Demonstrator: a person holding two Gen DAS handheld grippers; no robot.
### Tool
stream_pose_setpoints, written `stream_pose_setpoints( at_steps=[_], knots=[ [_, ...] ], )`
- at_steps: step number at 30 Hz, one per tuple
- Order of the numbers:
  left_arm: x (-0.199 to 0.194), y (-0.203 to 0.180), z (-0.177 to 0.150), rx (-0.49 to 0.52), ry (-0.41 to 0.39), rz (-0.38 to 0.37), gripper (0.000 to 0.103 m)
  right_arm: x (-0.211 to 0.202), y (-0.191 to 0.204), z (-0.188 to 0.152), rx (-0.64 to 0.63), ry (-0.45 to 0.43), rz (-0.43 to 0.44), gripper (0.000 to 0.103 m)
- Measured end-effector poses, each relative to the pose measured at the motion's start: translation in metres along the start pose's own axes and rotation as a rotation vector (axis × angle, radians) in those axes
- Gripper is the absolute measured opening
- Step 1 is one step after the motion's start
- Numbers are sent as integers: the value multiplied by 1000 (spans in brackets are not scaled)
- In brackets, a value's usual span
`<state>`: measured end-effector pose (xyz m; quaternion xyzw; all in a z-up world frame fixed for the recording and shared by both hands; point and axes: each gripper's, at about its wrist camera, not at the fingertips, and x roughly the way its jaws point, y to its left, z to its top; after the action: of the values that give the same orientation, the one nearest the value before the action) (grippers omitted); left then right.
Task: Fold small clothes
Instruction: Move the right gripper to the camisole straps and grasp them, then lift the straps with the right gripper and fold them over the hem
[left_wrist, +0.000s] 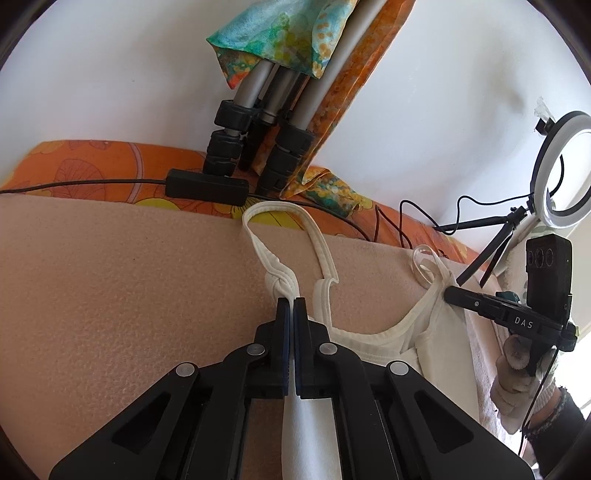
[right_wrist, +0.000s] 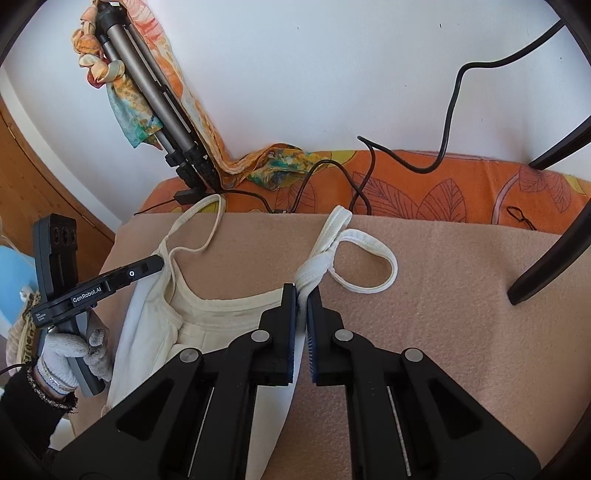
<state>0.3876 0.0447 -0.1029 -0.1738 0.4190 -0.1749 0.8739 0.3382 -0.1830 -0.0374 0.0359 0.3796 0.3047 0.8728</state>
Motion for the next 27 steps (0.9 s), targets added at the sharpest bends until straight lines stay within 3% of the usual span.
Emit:
stream_pose_setpoints(
  at_steps=[5, 12, 27],
  knots=[
    [-9, 1, 0, -26, -23, -31, 0, 2, 3, -1, -11, 16, -27, 6],
    [-31, -10, 2, -11, -46, -61, 0, -27, 16, 2, -17, -44, 31, 6],
    [-106, -45, -10, 29, -121, -110, 0, -101, 63, -18, -91, -117, 48, 6]
  ],
)
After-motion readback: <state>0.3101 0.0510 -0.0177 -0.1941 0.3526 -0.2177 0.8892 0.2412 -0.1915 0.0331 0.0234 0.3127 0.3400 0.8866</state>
